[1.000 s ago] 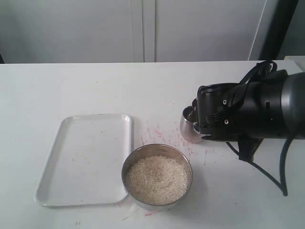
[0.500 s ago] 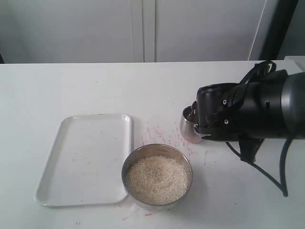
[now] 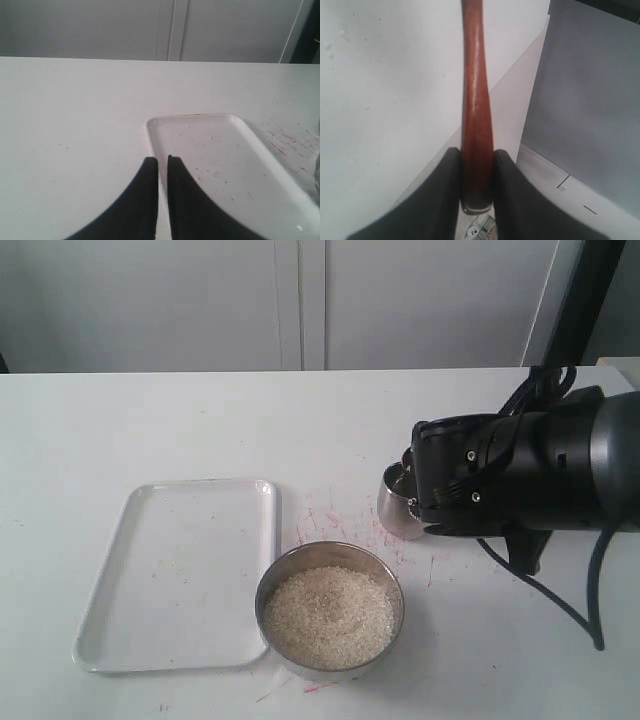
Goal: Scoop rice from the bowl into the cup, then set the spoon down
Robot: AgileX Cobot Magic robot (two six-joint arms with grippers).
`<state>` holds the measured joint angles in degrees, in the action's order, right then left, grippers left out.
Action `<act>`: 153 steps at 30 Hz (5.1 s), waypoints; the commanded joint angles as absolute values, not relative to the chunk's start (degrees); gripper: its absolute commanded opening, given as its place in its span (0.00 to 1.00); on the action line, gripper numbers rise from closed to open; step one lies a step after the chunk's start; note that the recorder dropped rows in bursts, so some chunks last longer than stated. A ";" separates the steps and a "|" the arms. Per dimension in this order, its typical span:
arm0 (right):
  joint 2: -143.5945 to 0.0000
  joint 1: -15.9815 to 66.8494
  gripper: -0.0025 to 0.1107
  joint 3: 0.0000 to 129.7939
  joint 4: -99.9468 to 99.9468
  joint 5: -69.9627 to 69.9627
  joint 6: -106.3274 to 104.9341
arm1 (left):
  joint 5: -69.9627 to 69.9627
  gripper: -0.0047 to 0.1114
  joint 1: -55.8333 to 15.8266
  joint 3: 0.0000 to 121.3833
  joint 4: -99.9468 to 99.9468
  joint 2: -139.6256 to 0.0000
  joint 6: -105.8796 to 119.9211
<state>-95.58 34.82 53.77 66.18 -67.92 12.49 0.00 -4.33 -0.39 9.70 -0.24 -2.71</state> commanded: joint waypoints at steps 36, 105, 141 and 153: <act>-99.40 36.66 0.02 54.19 71.50 -69.96 16.50 | 0.00 0.16 -4.64 0.00 9.99 0.00 -2.75; -95.56 39.40 0.02 54.08 66.14 -69.96 11.72 | 0.00 0.16 -4.64 0.00 9.99 0.00 -2.75; -95.57 38.18 0.02 54.08 64.18 -69.96 14.85 | 0.00 0.16 -4.64 0.00 9.99 0.00 -2.75; -95.57 37.65 0.02 54.08 63.56 -69.96 15.30 | 0.00 0.16 -4.64 0.00 9.99 0.00 -2.75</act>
<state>-96.12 38.22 54.04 63.67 -69.46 14.89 0.00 -4.33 -0.39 9.70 -0.24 -2.71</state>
